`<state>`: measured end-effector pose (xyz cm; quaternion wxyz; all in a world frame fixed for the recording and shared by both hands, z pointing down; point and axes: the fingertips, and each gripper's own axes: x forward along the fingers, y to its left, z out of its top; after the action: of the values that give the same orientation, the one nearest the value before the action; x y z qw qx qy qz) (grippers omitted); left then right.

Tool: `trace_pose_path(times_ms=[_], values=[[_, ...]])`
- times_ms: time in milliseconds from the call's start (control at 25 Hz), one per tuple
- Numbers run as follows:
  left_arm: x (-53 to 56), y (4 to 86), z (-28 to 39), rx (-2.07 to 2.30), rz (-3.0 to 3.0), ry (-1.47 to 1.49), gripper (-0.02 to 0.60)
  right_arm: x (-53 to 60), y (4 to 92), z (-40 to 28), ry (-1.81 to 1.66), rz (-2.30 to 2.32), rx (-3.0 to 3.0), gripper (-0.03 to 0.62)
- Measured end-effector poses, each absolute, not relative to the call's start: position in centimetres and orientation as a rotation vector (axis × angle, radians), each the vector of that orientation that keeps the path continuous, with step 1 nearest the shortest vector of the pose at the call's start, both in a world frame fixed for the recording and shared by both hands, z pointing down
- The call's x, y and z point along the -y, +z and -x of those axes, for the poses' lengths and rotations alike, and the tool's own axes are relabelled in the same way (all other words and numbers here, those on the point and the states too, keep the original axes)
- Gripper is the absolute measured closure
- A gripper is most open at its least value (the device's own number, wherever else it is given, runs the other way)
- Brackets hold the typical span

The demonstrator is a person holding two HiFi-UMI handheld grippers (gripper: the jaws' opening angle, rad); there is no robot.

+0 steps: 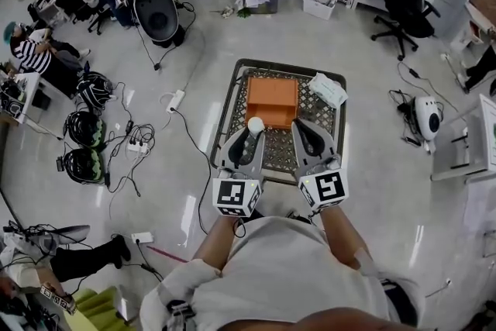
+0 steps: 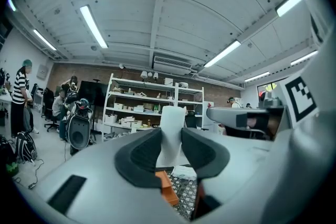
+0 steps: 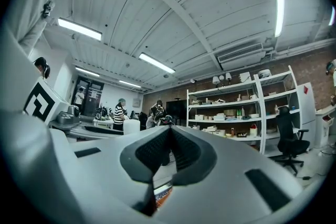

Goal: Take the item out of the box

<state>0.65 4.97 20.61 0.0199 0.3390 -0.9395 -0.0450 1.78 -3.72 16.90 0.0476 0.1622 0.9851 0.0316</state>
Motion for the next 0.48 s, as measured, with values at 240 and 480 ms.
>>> trace_pose_path(times_ms=[240, 480], values=[[-5.7, 20.6, -1.1, 2.927, -1.05, -0.14, 0.46, 3.1, 17.0, -2.4, 0.118, -0.495, -2.998, 0.589], [-6.0, 20.5, -1.5, 2.931, -1.04, -0.139, 0.46, 2.5, 17.1, -2.3, 0.108, -0.513, -3.001, 0.589]])
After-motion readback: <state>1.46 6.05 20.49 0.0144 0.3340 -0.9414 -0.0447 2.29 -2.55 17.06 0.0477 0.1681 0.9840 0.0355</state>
